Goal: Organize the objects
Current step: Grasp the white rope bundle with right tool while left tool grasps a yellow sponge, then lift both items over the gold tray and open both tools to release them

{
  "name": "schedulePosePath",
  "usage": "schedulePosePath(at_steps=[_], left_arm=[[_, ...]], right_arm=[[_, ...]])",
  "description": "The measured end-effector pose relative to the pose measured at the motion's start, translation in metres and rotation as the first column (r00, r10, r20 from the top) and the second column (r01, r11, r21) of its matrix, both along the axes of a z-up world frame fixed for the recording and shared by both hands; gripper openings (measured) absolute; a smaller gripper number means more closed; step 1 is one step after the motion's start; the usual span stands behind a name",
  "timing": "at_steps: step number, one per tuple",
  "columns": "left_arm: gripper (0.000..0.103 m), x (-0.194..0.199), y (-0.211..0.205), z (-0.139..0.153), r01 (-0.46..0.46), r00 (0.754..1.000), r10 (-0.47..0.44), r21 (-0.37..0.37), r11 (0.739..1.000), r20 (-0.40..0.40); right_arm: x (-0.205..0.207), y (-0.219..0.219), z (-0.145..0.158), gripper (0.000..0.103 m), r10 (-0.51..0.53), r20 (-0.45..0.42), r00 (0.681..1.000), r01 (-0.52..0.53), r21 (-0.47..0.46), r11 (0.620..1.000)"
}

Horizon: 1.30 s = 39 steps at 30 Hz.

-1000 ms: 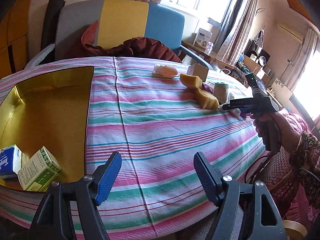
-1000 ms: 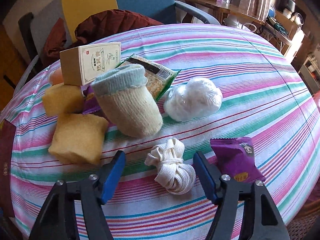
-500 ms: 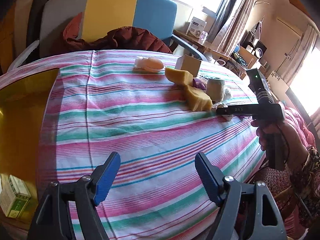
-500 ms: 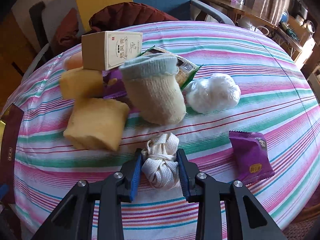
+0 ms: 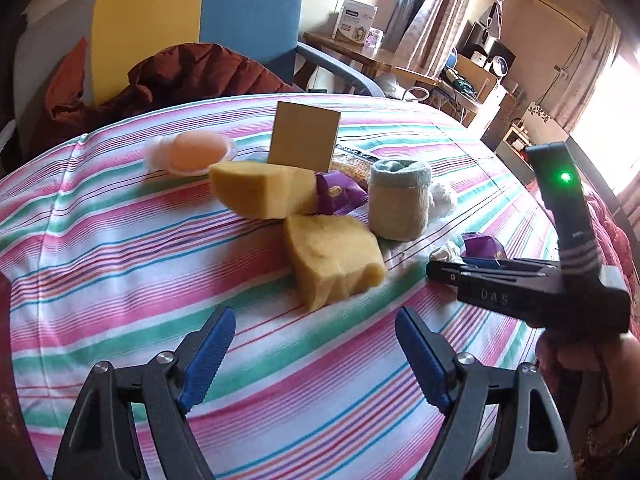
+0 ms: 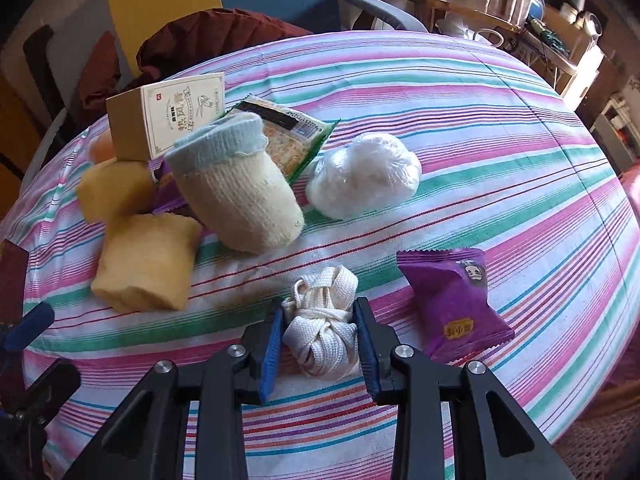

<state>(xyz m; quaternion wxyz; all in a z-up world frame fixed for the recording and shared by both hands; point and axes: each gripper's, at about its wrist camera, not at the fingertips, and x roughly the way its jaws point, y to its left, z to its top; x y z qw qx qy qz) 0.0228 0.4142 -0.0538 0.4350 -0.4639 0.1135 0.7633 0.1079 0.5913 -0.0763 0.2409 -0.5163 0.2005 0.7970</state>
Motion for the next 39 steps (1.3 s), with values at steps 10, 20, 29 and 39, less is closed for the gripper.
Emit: schedulePosePath(at_steps=[10, 20, 29, 39], left_arm=[[0.087, -0.015, 0.047, -0.027, 0.019, 1.000, -0.020, -0.044, 0.999, -0.012], [0.069, -0.011, 0.023, -0.031, 0.071, 0.995, -0.067, 0.052, 0.996, -0.075], [0.064, -0.012, -0.027, -0.030, 0.007, 0.996, 0.002, 0.104, 0.995, -0.091], [0.063, -0.009, -0.089, -0.032, -0.081, 0.995, 0.092, 0.191, 0.978, -0.050]], right_arm=[[0.005, 0.018, 0.000, 0.035, -0.063, -0.043, 0.997, 0.058, -0.095, 0.994], [0.000, 0.013, -0.001, 0.036, -0.045, -0.035, 0.998, 0.042, -0.071, 0.997], [-0.002, 0.000, 0.001, 0.037, 0.013, -0.040, 0.999, -0.014, -0.042, 0.999], [-0.006, -0.038, 0.010, 0.035, 0.139, -0.121, 0.983, -0.151, -0.089, 0.985]])
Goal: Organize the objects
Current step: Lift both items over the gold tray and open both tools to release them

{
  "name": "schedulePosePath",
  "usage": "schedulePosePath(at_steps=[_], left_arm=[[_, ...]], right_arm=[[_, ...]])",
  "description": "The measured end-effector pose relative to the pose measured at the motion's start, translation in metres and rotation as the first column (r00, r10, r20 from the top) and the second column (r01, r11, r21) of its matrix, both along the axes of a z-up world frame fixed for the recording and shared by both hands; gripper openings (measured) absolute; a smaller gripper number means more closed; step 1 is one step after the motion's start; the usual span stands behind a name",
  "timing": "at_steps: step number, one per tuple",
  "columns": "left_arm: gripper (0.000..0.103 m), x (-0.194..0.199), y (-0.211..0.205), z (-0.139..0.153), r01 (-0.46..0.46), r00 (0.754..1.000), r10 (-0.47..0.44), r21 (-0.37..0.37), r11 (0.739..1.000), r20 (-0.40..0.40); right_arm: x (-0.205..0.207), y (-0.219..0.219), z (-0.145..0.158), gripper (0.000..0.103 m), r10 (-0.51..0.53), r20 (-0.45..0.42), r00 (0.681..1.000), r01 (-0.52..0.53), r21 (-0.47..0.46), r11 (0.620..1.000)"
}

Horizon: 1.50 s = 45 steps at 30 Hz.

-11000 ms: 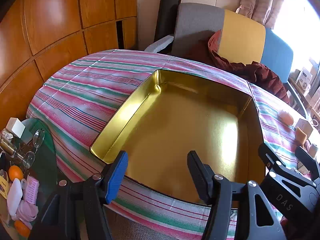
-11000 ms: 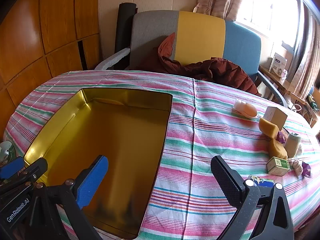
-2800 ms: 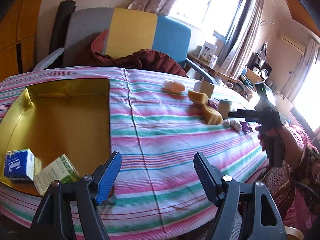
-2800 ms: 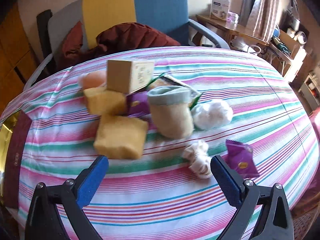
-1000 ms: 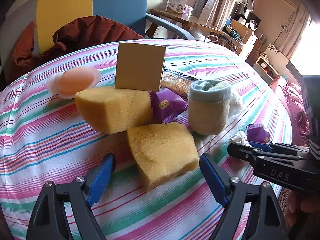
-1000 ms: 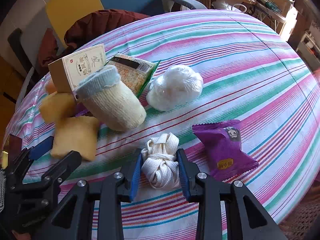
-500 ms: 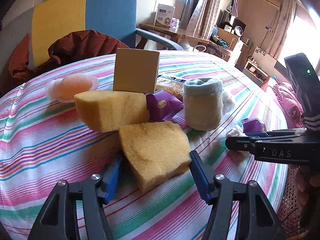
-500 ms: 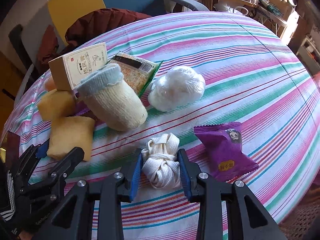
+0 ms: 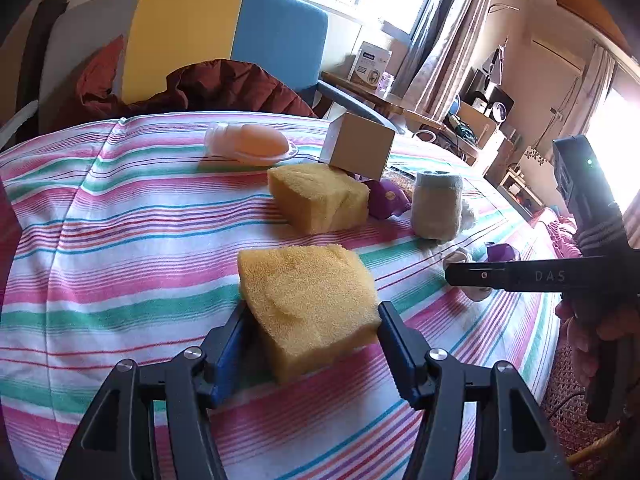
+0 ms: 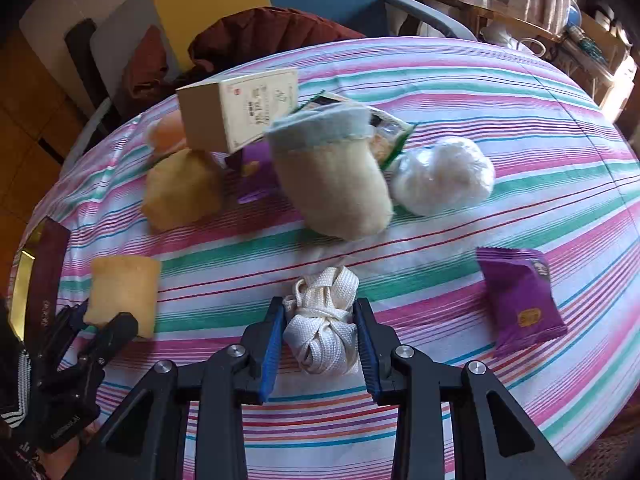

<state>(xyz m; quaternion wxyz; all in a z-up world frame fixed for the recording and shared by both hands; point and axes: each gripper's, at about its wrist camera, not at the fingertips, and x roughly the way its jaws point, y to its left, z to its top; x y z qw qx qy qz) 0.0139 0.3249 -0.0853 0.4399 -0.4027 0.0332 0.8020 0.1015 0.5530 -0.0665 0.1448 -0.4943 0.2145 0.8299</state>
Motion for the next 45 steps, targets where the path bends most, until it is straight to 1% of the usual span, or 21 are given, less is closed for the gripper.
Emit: schedulePosePath(at_steps=[2, 5, 9, 11, 12, 15, 18, 21, 26, 32, 36, 39, 42, 45], left_arm=[[0.063, 0.001, 0.002, 0.000, -0.004, 1.000, 0.004, 0.009, 1.000, 0.004], [0.063, 0.005, -0.003, 0.001, -0.006, 1.000, 0.006, 0.012, 1.000, 0.002], [0.063, 0.011, -0.010, 0.001, -0.005, 1.000, 0.005, 0.012, 1.000, -0.005], [0.062, 0.015, -0.016, 0.000, -0.003, 1.000, 0.003, 0.014, 1.000, -0.011], [0.062, 0.017, -0.020, 0.001, 0.000, 1.000, 0.000, 0.014, 1.000, -0.018], [0.061, 0.025, -0.031, 0.003, -0.002, 0.999, 0.003, 0.004, 1.000, -0.034], [0.061, 0.029, -0.044, 0.004, -0.015, 1.000, 0.015, 0.021, 1.000, -0.010], [0.061, 0.030, -0.058, 0.006, -0.031, 0.999, 0.031, 0.039, 0.999, 0.008], [0.061, 0.034, -0.076, 0.019, -0.042, 0.999, 0.042, 0.072, 0.997, -0.005], [0.061, 0.040, -0.099, 0.038, -0.055, 0.998, 0.059, 0.110, 0.992, -0.038], [0.061, 0.038, -0.119, 0.051, -0.088, 0.994, 0.095, 0.141, 0.986, -0.047], [0.061, 0.031, -0.137, 0.059, -0.134, 0.989, 0.142, 0.152, 0.979, -0.048], [0.061, 0.020, -0.159, 0.063, -0.188, 0.980, 0.195, 0.166, 0.968, -0.029], [0.061, 0.007, -0.183, 0.063, -0.244, 0.969, 0.248, 0.171, 0.954, 0.000]], right_arm=[[0.005, -0.017, 0.008, 0.035, 0.037, -0.030, 0.999, -0.038, -0.011, 0.999], [0.005, -0.043, 0.015, 0.035, 0.113, -0.062, 0.992, -0.113, 0.010, 0.994], [-0.003, -0.061, 0.011, 0.035, 0.197, -0.056, 0.979, -0.193, 0.074, 0.978], [-0.007, -0.060, 0.006, 0.035, 0.199, -0.035, 0.979, -0.194, 0.100, 0.976], [-0.015, -0.054, 0.000, 0.035, 0.194, -0.030, 0.981, -0.190, 0.100, 0.977], [-0.016, -0.045, -0.003, 0.035, 0.170, -0.029, 0.985, -0.167, 0.078, 0.983], [-0.017, -0.044, -0.004, 0.035, 0.164, -0.026, 0.986, -0.161, 0.086, 0.983], [-0.018, -0.049, -0.004, 0.035, 0.181, -0.026, 0.983, -0.178, 0.095, 0.980], [-0.021, -0.060, -0.007, 0.035, 0.224, -0.011, 0.975, -0.221, 0.115, 0.968], [-0.023, -0.065, -0.012, 0.035, 0.233, 0.005, 0.972, -0.232, 0.124, 0.965], [-0.022, -0.067, -0.011, 0.035, 0.232, -0.007, 0.973, -0.230, 0.123, 0.965], [-0.022, -0.070, -0.010, 0.035, 0.235, -0.021, 0.972, -0.231, 0.115, 0.966], [-0.022, -0.078, -0.007, 0.035, 0.253, -0.038, 0.967, -0.247, 0.126, 0.961], [-0.021, -0.091, -0.002, 0.035, 0.283, -0.079, 0.956, -0.271, 0.132, 0.953]])
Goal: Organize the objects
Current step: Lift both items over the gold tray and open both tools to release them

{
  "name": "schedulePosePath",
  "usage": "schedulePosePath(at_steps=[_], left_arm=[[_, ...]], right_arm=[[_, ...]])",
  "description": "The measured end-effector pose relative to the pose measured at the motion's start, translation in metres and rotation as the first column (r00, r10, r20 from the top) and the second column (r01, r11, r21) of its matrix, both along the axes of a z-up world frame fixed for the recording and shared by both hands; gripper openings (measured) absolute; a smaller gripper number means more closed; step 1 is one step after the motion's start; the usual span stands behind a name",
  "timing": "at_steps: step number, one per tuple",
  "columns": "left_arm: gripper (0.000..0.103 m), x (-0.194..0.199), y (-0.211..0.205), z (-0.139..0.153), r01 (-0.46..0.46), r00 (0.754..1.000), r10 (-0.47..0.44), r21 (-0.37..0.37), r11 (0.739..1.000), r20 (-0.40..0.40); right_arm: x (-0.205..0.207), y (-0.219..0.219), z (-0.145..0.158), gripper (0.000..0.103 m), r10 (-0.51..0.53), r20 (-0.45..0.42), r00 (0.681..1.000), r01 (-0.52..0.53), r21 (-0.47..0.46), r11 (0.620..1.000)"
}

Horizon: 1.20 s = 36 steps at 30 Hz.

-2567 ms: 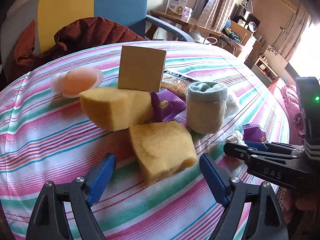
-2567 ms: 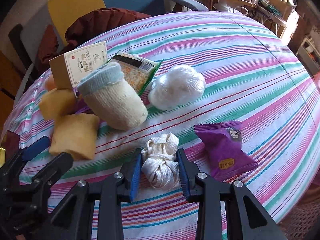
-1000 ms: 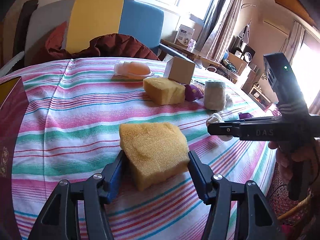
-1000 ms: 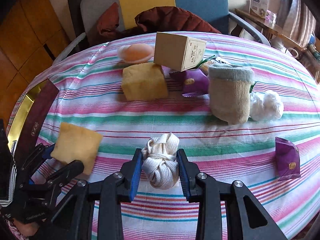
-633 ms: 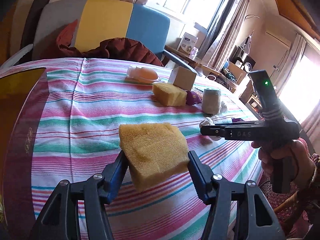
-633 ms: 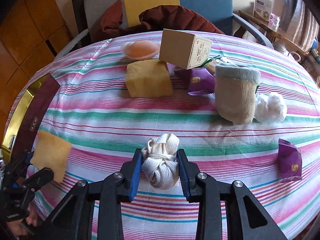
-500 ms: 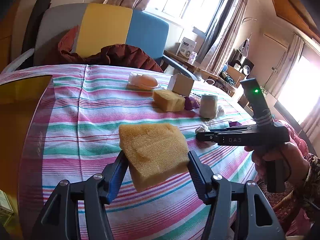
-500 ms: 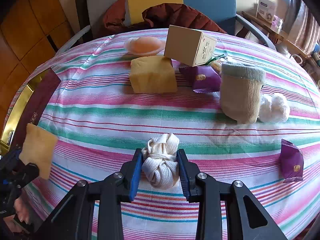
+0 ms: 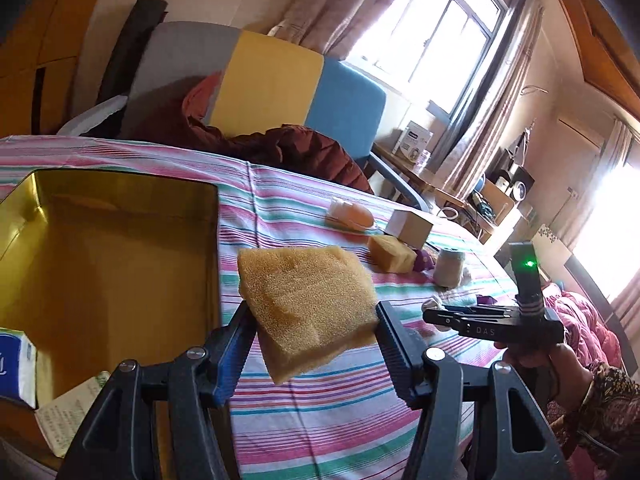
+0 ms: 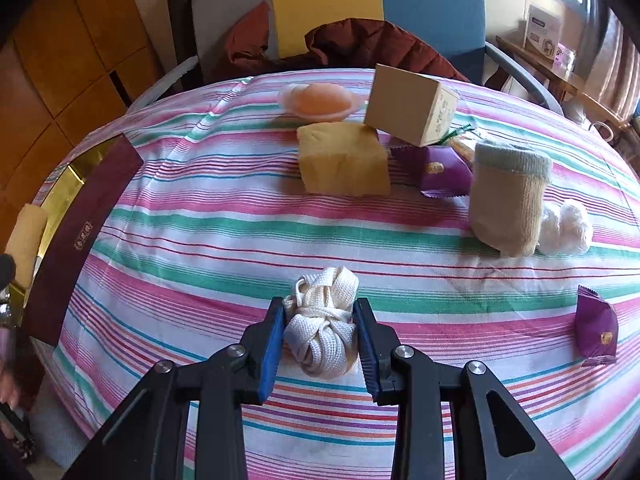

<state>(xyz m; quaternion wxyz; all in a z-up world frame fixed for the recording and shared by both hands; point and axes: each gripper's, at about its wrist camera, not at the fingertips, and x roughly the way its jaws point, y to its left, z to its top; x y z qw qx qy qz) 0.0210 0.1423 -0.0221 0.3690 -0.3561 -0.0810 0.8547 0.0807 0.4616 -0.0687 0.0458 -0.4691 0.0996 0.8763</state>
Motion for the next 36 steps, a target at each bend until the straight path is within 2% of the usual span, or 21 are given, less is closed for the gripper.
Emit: schedulePosePath(at_steps=[5, 8, 12, 19, 24, 29, 33, 36], left_arm=[[0.061, -0.025, -0.041, -0.002, -0.109, 0.994, 0.109, -0.004, 0.994, 0.030], [0.061, -0.045, -0.069, -0.004, -0.197, 0.979, 0.197, -0.005, 0.980, 0.056], [0.061, -0.071, -0.107, -0.012, -0.314, 0.944, 0.315, -0.027, 0.949, 0.098], [0.062, -0.102, -0.167, -0.034, -0.453, 0.869, 0.457, -0.065, 0.889, 0.192], [0.067, -0.113, -0.186, -0.041, -0.499, 0.833, 0.508, -0.097, 0.861, 0.220], [0.076, -0.113, -0.185, -0.036, -0.521, 0.816, 0.532, -0.111, 0.846, 0.226], [0.076, -0.112, -0.194, -0.021, -0.548, 0.806, 0.541, -0.040, 0.835, 0.241], [0.076, -0.105, -0.202, -0.002, -0.590, 0.790, 0.579, -0.008, 0.807, 0.202]], right_arm=[[0.000, -0.034, 0.004, 0.035, 0.038, -0.026, 0.999, -0.037, 0.027, 0.999], [-0.002, -0.067, 0.010, 0.035, 0.102, -0.036, 0.994, -0.099, 0.079, 0.992], [-0.005, -0.114, 0.029, 0.035, 0.203, -0.083, 0.976, -0.195, 0.095, 0.976], [-0.021, -0.191, 0.059, 0.035, 0.319, -0.174, 0.932, -0.321, 0.020, 0.947], [-0.030, -0.240, 0.065, 0.035, 0.399, -0.199, 0.895, -0.407, -0.001, 0.913], [-0.038, -0.271, 0.063, 0.036, 0.436, -0.193, 0.879, -0.449, -0.026, 0.893], [-0.045, -0.287, 0.062, 0.037, 0.454, -0.191, 0.870, -0.470, -0.052, 0.881], [-0.055, -0.300, 0.061, 0.037, 0.466, -0.182, 0.866, -0.483, -0.055, 0.874]])
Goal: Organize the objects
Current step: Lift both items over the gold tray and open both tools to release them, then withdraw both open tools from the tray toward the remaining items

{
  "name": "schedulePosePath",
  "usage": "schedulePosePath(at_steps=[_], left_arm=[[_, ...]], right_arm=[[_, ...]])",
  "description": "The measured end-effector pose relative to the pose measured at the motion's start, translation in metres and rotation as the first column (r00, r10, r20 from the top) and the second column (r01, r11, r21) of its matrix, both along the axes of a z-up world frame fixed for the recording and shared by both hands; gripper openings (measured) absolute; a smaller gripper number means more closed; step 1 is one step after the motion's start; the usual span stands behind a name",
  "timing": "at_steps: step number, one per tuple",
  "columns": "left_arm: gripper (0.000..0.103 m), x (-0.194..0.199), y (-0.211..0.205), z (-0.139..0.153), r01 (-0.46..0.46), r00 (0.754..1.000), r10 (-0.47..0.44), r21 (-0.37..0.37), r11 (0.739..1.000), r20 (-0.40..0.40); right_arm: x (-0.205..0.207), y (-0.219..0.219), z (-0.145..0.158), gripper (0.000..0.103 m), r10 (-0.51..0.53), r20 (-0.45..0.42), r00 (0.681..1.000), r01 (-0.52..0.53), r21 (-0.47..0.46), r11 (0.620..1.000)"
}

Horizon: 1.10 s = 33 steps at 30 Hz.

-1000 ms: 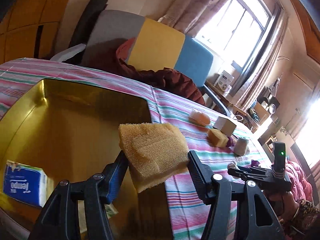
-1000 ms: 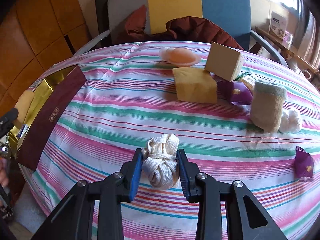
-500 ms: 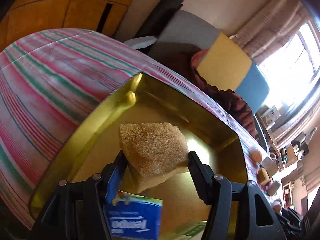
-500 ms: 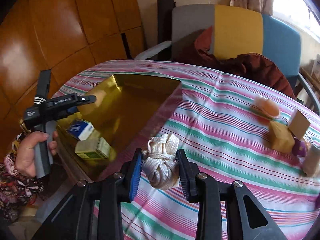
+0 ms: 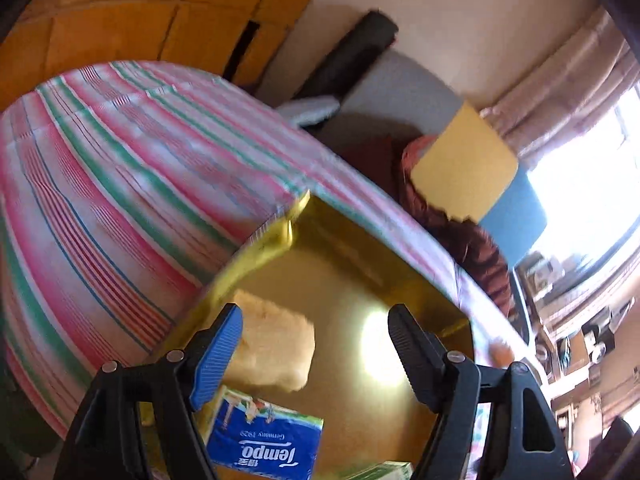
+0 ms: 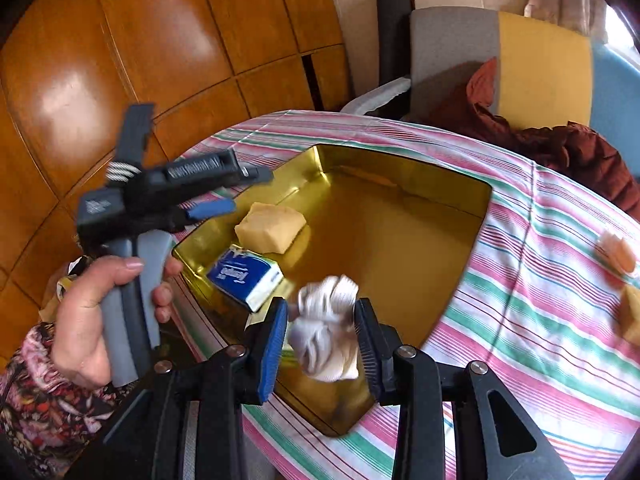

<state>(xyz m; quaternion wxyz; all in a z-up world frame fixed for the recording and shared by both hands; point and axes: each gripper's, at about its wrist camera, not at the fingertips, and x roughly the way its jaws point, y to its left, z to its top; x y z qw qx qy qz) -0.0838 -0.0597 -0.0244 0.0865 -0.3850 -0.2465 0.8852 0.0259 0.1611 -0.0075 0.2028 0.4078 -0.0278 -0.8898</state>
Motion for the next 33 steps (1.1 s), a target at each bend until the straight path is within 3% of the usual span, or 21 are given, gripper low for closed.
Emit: schedulePosePath(at_steps=[7, 15, 18, 27, 33], left_arm=[[0.077, 0.004, -0.015, 0.023, -0.061, 0.997, 0.061, 0.006, 0.998, -0.036], [0.077, 0.005, -0.013, 0.028, -0.052, 0.998, 0.052, 0.018, 0.999, -0.038], [0.077, 0.007, -0.005, 0.028, -0.025, 0.999, 0.026, 0.012, 1.000, -0.035], [0.077, 0.017, 0.037, 0.027, 0.088, 0.995, -0.089, -0.032, 0.996, -0.037], [0.077, 0.033, 0.085, 0.029, 0.239, 0.968, -0.244, -0.086, 0.967, -0.051]], right_arm=[[-0.027, -0.021, -0.011, 0.037, -0.006, 0.054, 0.999, 0.007, -0.021, 1.000], [-0.017, -0.008, -0.008, 0.040, -0.059, 0.039, 0.997, 0.062, -0.057, 0.996], [-0.013, 0.004, -0.005, 0.053, -0.098, 0.034, 0.995, 0.100, -0.076, 0.992], [0.000, 0.046, -0.008, 0.069, -0.220, 0.043, 0.975, 0.223, -0.093, 0.970], [0.011, 0.090, -0.016, 0.075, -0.327, 0.059, 0.943, 0.331, -0.087, 0.939]])
